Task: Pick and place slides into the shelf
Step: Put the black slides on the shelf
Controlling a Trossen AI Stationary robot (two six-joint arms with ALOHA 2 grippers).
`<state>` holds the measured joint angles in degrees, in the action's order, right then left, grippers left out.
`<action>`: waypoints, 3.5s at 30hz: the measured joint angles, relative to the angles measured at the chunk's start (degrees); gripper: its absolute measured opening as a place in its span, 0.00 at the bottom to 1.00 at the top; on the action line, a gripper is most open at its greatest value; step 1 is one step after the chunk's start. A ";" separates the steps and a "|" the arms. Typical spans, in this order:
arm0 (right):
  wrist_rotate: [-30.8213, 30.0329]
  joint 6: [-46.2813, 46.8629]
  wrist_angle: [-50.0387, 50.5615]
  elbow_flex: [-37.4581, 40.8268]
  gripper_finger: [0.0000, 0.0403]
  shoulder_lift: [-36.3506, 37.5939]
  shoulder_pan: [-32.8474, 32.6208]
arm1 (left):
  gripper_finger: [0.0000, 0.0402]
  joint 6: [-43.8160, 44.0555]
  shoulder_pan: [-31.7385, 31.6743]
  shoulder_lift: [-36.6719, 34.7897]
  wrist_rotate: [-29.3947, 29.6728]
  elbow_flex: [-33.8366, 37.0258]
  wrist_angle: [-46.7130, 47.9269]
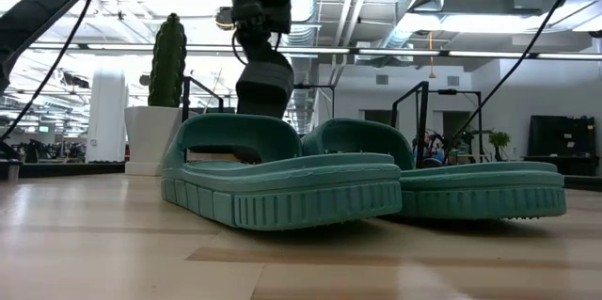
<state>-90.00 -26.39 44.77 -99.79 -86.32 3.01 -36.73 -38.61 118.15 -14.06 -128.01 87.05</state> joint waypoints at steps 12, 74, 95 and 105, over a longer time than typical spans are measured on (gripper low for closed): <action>0.00 -0.02 -0.02 0.00 0.20 -0.02 0.00 | 0.09 -1.16 -0.31 0.02 1.53 -0.15 -1.04; 2.16 -0.04 -0.22 0.00 0.20 -0.04 0.02 | 0.20 -1.84 0.74 0.05 9.93 8.15 -10.82; 2.14 0.02 -0.22 0.00 0.20 -0.04 0.02 | 0.57 -1.75 1.70 0.11 19.37 8.09 -13.81; 2.29 0.04 -0.22 0.00 0.20 -0.04 0.02 | 0.58 -1.45 1.72 0.11 22.35 8.09 -13.53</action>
<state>-87.70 -26.35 44.56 -99.79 -86.37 3.03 -38.18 -36.89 118.26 8.28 -119.92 73.52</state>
